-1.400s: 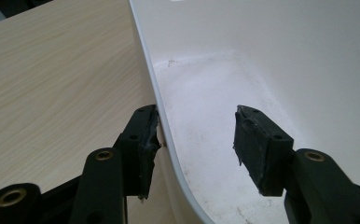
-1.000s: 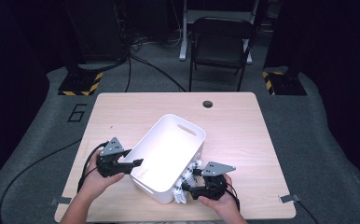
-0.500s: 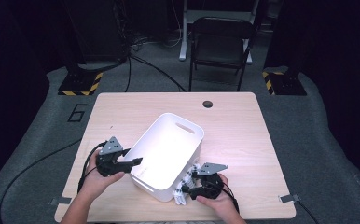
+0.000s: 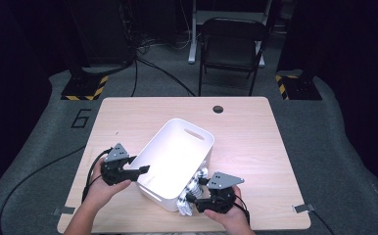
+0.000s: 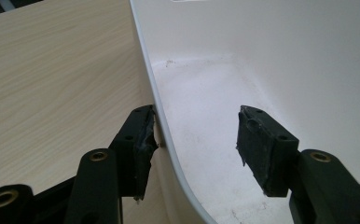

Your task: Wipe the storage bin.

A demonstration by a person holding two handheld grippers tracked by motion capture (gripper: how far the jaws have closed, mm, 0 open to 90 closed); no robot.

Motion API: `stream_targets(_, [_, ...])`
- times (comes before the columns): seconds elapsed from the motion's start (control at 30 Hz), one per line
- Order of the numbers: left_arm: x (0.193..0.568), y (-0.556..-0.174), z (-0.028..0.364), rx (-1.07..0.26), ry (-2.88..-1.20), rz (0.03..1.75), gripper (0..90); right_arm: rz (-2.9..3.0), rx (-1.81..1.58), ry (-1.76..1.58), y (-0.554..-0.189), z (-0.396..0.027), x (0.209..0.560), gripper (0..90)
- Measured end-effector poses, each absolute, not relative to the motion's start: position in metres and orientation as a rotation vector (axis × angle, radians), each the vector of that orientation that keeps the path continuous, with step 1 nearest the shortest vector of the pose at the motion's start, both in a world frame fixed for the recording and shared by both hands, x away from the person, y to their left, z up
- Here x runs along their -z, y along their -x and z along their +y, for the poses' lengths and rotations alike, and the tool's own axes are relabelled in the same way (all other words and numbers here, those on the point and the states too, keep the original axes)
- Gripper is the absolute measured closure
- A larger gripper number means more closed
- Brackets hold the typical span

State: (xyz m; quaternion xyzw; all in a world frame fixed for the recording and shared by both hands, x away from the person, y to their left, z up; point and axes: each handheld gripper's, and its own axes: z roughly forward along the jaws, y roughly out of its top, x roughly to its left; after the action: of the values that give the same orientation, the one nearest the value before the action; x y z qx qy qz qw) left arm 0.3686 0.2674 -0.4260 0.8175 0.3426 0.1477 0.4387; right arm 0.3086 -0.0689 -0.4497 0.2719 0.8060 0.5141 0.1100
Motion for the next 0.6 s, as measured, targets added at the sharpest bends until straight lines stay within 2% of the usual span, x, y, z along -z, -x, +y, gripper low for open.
stream_targets(0.13, [0.426,-0.367,0.267,-0.355,-2.029,0.859,45.8,2.337,-1.530,-0.784,-0.306,-0.069,0.441,32.2])
stream_targets(0.6, [0.428,-0.361,0.276,-0.403,-1.963,0.979,45.4,2.391,-1.503,-0.854,-0.329,-0.063,0.467,31.3])
